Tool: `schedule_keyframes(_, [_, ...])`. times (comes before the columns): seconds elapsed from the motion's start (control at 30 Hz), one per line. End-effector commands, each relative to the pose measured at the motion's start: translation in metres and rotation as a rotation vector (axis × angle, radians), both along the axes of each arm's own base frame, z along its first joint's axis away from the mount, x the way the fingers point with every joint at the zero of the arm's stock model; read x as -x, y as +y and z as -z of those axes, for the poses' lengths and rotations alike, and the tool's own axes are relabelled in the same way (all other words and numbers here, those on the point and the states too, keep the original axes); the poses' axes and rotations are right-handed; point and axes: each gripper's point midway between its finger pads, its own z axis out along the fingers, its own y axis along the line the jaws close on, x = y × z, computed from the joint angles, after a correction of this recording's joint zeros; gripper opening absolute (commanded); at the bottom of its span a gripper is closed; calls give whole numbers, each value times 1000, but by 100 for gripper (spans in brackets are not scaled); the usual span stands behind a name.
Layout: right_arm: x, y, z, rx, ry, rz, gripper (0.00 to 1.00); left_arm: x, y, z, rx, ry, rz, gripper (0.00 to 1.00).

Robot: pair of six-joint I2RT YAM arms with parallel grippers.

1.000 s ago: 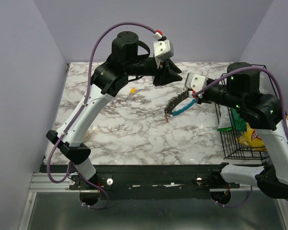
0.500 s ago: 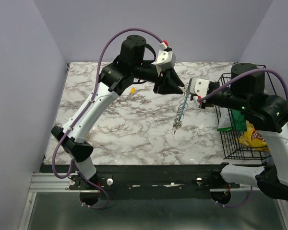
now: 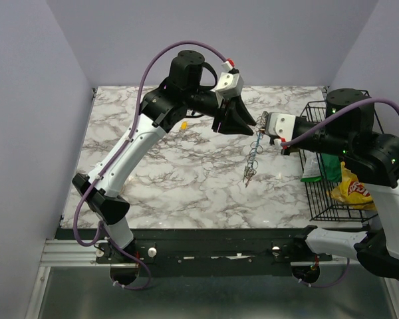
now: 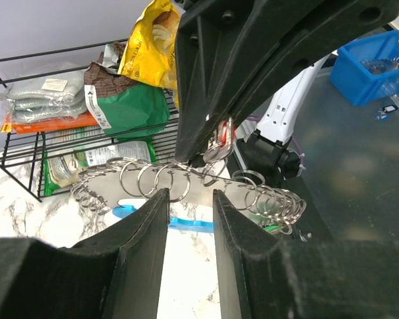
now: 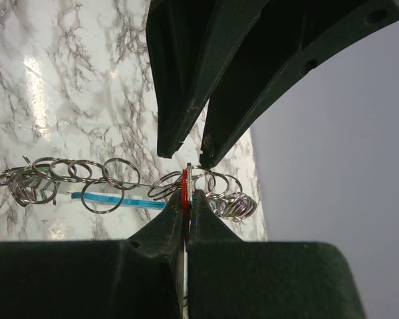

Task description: Remove the keys from the keyring

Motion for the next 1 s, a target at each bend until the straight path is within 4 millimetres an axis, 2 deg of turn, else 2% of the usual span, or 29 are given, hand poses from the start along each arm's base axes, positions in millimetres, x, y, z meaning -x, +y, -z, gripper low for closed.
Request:
schedule_keyframes(0.0, [13, 0, -16, -35, -30, -45, 1, 6, -2, 2, 3, 16, 41, 41])
schedule_keyframes(0.6, [5, -2, -14, -28, -41, -12, 1, 36, -4, -4, 13, 73, 176, 38])
schedule_keyframes(0.8, [4, -2, -18, -35, -45, -8, 1, 36, -6, 0, 3, 86, 176, 35])
schedule_keyframes(0.97, [5, -2, -21, -41, -49, -10, 1, 33, -8, 2, -4, 81, 152, 27])
